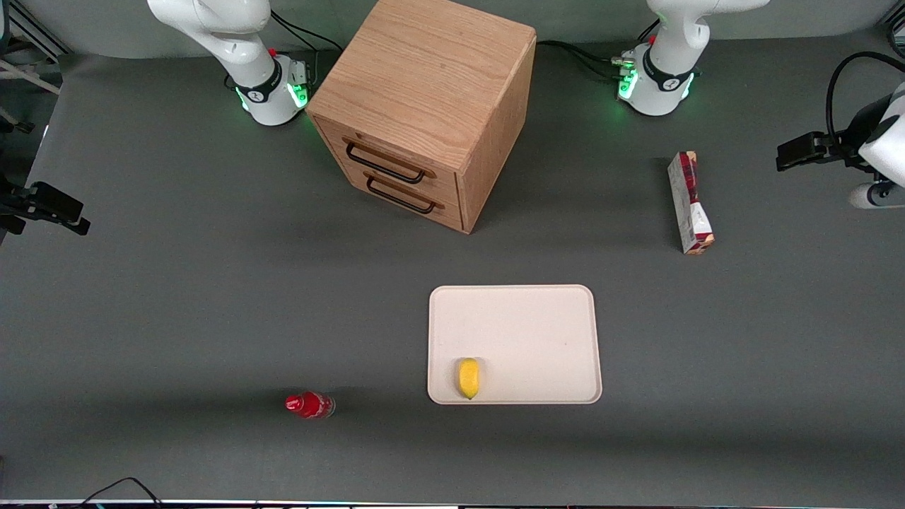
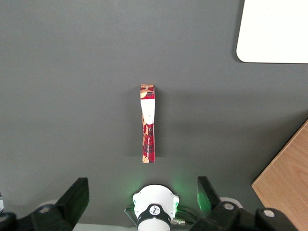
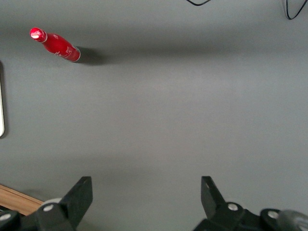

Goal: Place red cookie box on tray
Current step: 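Lower the open left gripper onto the standing red-and-white cookie box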

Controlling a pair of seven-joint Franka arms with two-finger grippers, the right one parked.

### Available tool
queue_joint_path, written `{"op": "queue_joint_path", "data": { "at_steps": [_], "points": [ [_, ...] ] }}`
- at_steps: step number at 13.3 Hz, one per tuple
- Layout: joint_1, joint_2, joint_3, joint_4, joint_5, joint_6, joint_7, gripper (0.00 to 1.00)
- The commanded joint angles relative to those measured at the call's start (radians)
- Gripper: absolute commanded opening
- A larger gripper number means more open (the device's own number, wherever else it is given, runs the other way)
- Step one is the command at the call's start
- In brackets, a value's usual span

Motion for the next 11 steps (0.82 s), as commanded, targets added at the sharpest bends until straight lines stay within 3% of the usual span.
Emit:
{"op": "queue_joint_path", "data": {
  "at_steps": [1,6,9,11],
  "points": [
    [-0.002,0.008,0.003,0.031,-0.008,-0.049,0.002,1.00],
    [0.013,-0.002,0.026,-0.036,-0.012,-0.102,0.011,1.00],
    [0.016,-0.116,0.028,-0.300,-0.008,0.049,0.024,1.00],
    [0.016,-0.234,0.029,-0.607,-0.006,0.276,0.041,1.00]
  ]
}}
